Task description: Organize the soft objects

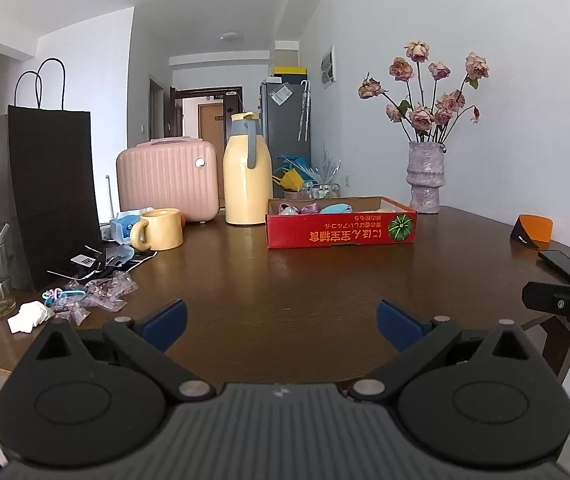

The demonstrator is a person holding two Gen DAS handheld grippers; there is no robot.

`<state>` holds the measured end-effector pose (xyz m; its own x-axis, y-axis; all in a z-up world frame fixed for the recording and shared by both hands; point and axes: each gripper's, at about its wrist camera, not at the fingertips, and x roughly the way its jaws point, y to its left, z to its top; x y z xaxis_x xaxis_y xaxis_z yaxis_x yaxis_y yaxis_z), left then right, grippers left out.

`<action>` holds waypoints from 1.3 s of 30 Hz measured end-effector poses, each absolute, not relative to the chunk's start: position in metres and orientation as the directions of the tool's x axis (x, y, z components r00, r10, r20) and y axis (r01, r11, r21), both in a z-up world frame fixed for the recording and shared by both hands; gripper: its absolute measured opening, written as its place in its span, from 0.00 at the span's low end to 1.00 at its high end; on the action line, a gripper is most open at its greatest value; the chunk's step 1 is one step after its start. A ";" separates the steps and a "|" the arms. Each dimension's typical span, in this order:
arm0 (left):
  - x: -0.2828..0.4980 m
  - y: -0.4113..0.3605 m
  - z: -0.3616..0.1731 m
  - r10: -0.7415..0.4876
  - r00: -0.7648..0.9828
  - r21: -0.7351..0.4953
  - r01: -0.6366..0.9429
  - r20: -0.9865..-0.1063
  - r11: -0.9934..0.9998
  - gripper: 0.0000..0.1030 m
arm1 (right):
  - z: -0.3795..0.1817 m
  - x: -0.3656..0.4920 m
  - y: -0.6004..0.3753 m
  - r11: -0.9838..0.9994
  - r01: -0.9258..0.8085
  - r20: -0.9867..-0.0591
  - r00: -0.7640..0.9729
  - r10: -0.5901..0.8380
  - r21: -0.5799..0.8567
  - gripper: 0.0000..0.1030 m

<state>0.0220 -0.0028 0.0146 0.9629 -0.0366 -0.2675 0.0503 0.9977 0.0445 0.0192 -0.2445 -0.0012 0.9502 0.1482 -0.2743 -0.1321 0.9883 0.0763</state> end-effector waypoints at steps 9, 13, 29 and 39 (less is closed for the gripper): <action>0.024 -0.001 0.014 -0.042 0.963 0.043 0.055 -0.268 0.998 1.00 | -0.002 0.025 -0.245 0.986 -0.142 -0.290 0.943 0.161 0.087 1.00; 0.024 -0.001 0.014 -0.043 0.963 0.044 0.057 -0.266 0.997 1.00 | -0.002 0.025 -0.245 0.986 -0.143 -0.289 0.944 0.162 0.085 1.00; 0.025 -0.002 0.013 -0.056 0.961 0.043 0.070 -0.270 0.997 1.00 | -0.003 0.026 -0.247 0.985 -0.141 -0.288 0.944 0.163 0.096 1.00; 0.026 -0.002 0.013 -0.060 0.962 0.047 0.075 -0.266 0.996 1.00 | -0.004 0.028 -0.249 0.984 -0.145 -0.293 0.941 0.169 0.102 1.00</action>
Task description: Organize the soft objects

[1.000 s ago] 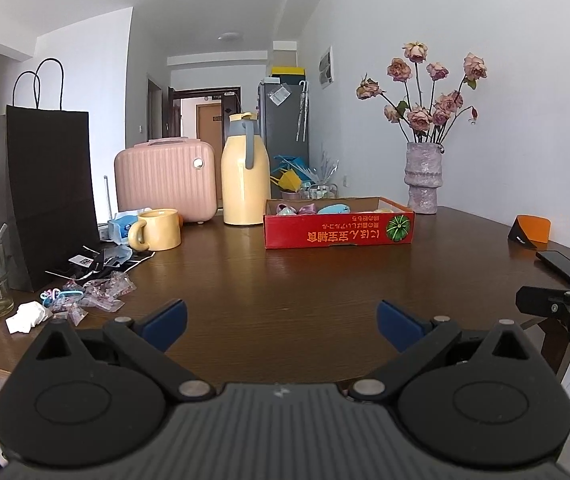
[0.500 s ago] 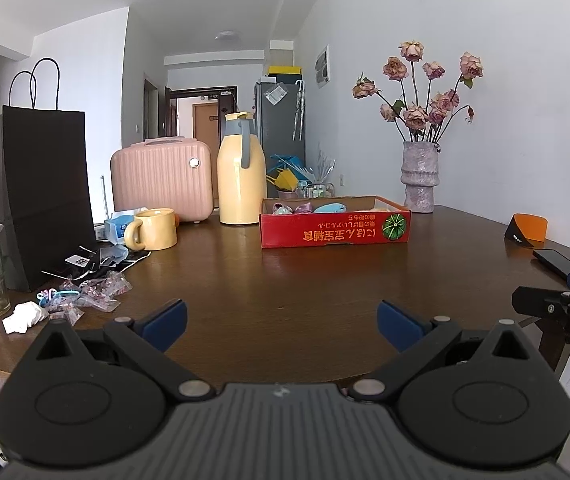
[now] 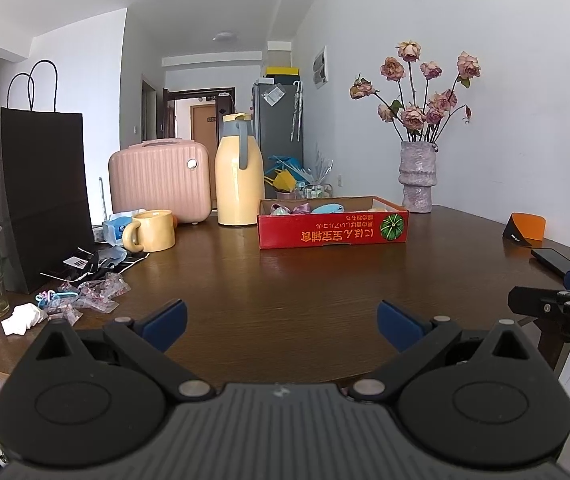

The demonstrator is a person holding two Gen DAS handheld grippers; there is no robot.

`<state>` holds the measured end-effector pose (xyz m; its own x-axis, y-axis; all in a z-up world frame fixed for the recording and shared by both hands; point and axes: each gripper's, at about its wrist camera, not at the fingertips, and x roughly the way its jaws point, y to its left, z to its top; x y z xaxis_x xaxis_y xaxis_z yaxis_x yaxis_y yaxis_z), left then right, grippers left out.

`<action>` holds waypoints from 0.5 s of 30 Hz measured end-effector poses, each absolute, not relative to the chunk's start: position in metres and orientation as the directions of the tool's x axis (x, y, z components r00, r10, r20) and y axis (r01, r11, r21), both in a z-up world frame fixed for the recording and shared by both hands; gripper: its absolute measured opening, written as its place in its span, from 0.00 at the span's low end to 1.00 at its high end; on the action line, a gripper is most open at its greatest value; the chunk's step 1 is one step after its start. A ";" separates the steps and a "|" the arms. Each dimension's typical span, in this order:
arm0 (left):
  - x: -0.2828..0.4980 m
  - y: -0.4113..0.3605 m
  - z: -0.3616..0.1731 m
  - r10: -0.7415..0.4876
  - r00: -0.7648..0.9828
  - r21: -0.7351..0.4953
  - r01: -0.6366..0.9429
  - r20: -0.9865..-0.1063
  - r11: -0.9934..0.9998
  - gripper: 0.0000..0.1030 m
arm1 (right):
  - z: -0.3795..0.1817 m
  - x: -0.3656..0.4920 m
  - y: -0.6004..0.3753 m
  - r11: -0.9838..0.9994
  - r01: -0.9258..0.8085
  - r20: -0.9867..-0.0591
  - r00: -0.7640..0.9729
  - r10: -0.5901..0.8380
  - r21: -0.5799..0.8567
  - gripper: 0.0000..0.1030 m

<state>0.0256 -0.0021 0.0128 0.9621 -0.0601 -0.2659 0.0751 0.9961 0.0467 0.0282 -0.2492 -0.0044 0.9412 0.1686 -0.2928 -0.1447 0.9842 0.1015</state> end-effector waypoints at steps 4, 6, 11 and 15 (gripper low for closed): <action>0.025 -0.002 0.013 -0.059 0.962 0.046 0.074 -0.267 0.996 1.00 | -0.004 0.028 -0.249 0.984 -0.145 -0.292 0.941 0.169 0.102 1.00; 0.025 -0.002 0.013 -0.059 0.962 0.046 0.074 -0.267 0.996 1.00 | -0.004 0.028 -0.250 0.985 -0.143 -0.291 0.942 0.167 0.101 1.00; 0.025 -0.003 0.013 -0.059 0.962 0.047 0.074 -0.266 0.996 1.00 | -0.004 0.027 -0.249 0.984 -0.151 -0.288 0.942 0.173 0.098 1.00; 0.024 -0.003 0.014 -0.055 0.962 0.048 0.071 -0.266 0.996 1.00 | -0.004 0.027 -0.250 0.984 -0.150 -0.288 0.942 0.173 0.100 1.00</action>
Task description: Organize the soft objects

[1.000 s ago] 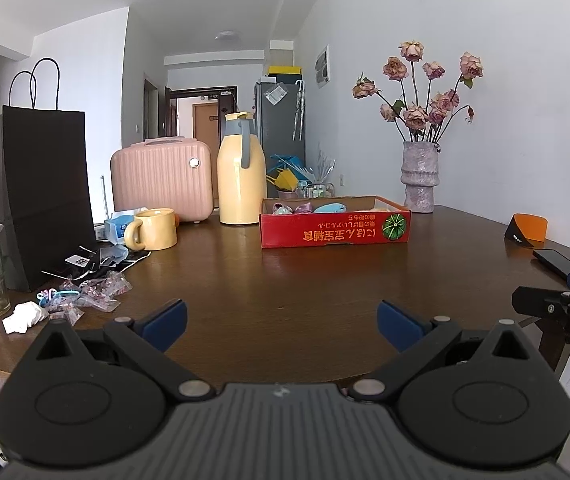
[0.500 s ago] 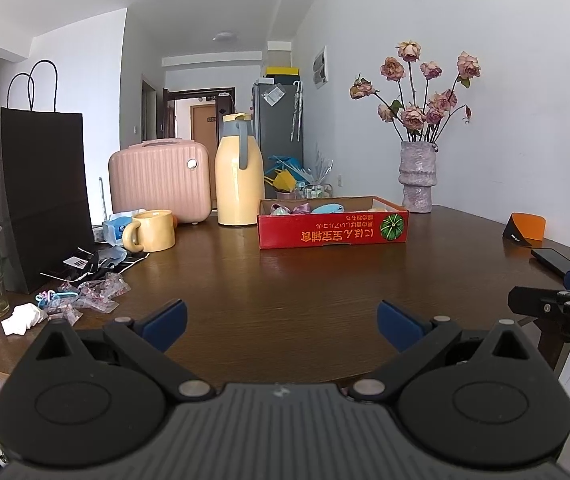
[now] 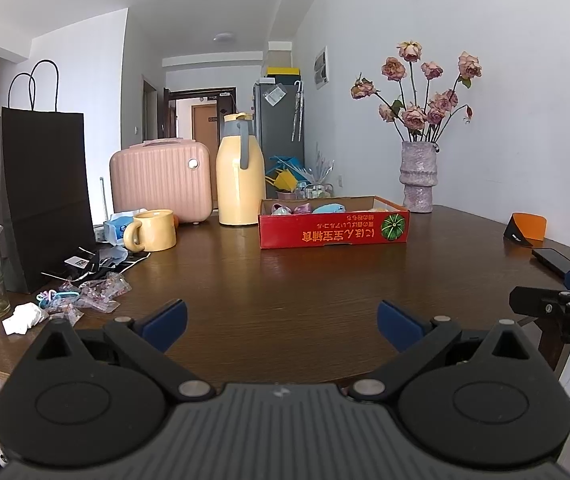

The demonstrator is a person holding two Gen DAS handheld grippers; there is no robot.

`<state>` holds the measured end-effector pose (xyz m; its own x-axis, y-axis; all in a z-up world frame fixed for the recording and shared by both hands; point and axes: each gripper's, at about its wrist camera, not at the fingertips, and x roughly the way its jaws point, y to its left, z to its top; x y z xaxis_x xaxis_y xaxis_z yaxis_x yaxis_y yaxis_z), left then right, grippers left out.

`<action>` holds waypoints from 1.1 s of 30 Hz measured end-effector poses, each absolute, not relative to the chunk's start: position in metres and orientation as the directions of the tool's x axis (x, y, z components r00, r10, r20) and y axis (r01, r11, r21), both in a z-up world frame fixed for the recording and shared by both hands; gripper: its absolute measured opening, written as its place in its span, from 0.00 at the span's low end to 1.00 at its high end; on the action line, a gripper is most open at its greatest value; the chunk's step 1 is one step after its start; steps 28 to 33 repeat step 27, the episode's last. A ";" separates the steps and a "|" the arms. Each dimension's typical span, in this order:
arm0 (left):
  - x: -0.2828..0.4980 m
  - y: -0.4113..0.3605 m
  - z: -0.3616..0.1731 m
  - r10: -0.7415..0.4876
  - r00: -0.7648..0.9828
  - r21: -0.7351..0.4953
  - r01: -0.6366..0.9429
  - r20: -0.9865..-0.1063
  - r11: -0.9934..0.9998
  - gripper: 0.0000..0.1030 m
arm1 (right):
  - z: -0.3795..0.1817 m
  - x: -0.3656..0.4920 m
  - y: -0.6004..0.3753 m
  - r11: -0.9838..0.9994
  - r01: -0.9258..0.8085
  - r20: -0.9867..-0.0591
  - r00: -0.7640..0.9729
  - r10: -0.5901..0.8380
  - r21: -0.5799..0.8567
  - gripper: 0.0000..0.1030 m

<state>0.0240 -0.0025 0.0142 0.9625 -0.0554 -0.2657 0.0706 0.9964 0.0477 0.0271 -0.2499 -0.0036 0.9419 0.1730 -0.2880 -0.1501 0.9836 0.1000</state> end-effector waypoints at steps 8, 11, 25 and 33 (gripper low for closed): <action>0.023 -0.002 0.015 -0.053 0.964 0.050 0.069 -0.261 0.996 1.00 | -0.003 0.025 -0.250 0.983 -0.155 -0.282 0.943 0.178 0.103 1.00; 0.023 -0.001 0.015 -0.056 0.965 0.048 0.070 -0.256 0.996 1.00 | -0.003 0.026 -0.251 0.983 -0.152 -0.283 0.943 0.177 0.107 1.00; 0.018 -0.003 0.017 -0.057 0.973 0.057 0.071 -0.223 0.996 1.00 | -0.002 0.023 -0.249 0.982 -0.157 -0.268 0.947 0.179 0.101 1.00; 0.018 -0.002 0.018 -0.055 0.975 0.055 0.068 -0.216 0.996 1.00 | -0.002 0.023 -0.249 0.982 -0.158 -0.266 0.947 0.180 0.101 1.00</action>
